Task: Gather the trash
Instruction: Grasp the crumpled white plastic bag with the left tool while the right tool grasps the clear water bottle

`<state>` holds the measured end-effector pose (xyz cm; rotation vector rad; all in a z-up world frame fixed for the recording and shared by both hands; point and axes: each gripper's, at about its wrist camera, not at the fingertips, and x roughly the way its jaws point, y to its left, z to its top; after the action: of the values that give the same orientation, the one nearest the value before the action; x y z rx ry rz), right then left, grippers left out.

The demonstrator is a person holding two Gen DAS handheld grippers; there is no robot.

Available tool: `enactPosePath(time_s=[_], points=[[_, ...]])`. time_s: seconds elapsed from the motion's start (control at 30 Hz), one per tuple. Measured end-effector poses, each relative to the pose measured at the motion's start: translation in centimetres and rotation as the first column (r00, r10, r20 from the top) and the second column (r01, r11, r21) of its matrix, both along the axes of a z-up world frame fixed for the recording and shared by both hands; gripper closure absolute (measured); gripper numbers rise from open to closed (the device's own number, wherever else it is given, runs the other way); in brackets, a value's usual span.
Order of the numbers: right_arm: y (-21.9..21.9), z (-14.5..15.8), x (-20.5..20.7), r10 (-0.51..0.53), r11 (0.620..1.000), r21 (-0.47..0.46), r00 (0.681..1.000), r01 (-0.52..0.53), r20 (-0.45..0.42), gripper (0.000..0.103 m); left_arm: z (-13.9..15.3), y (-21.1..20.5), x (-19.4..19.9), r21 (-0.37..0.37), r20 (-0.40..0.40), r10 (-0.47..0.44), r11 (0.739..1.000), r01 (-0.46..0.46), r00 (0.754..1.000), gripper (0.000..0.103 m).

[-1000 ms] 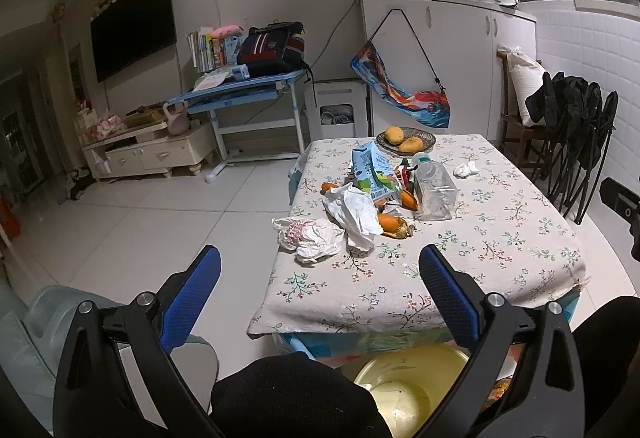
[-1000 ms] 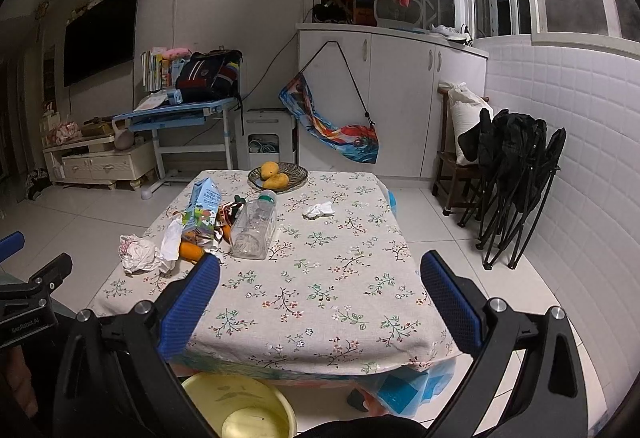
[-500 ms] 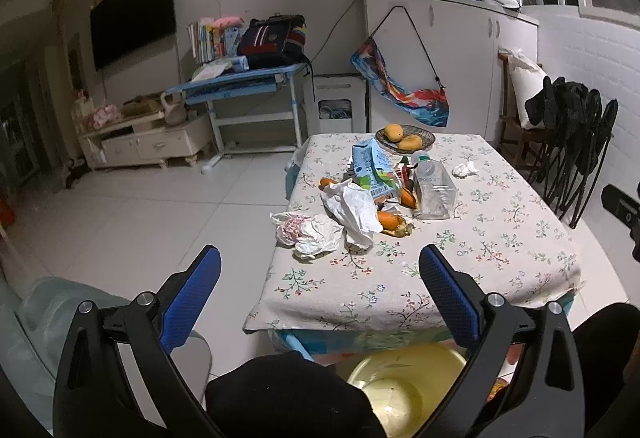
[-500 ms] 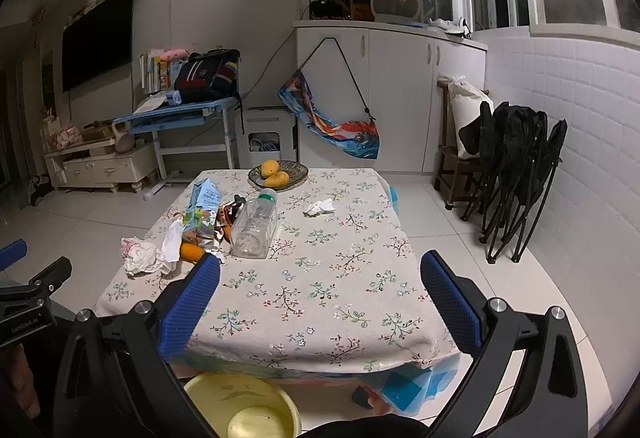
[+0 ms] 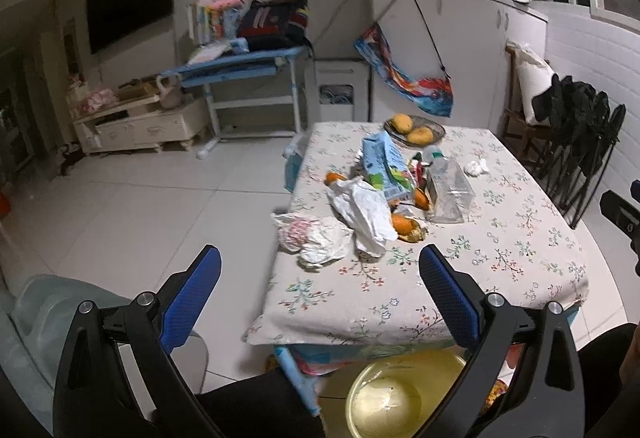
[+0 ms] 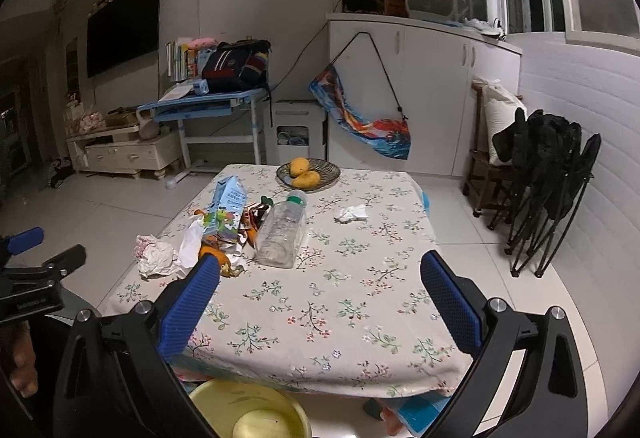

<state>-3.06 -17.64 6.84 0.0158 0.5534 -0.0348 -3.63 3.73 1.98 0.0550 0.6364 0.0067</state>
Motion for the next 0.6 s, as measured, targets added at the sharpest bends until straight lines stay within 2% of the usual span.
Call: enactPosePath(time_s=[0.2, 0.3, 0.47, 0.6], points=[[-0.2, -1.0, 1.7, 0.027, 1.000, 0.014, 0.999, -0.026, -0.033, 0.007, -2.4, 2.0, 4.1, -0.039, -0.094, 0.003, 0.999, -0.007, 0.996, 0.007], [0.0, -1.5, 2.7, 0.053, 0.998, 0.027, 0.997, -0.052, -0.055, 0.007, -4.0, 2.6, 6.0, 0.004, -0.137, -0.008, 1.000, 0.009, 0.990, 0.007], [-0.8, -3.4, 5.9, 0.058, 0.994, 0.100, 0.987, -0.044, -0.148, 0.007, -4.9, 2.5, 8.9, 0.054, -0.155, -0.027, 0.998, 0.036, 0.988, 0.007], [-0.5, -4.4, 7.7, 0.062, 0.994, 0.103, 0.978, -0.043, -0.199, 0.007, -5.8, 1.6, 11.6, 0.108, -0.184, -0.049, 0.992, 0.070, 0.982, 0.008]])
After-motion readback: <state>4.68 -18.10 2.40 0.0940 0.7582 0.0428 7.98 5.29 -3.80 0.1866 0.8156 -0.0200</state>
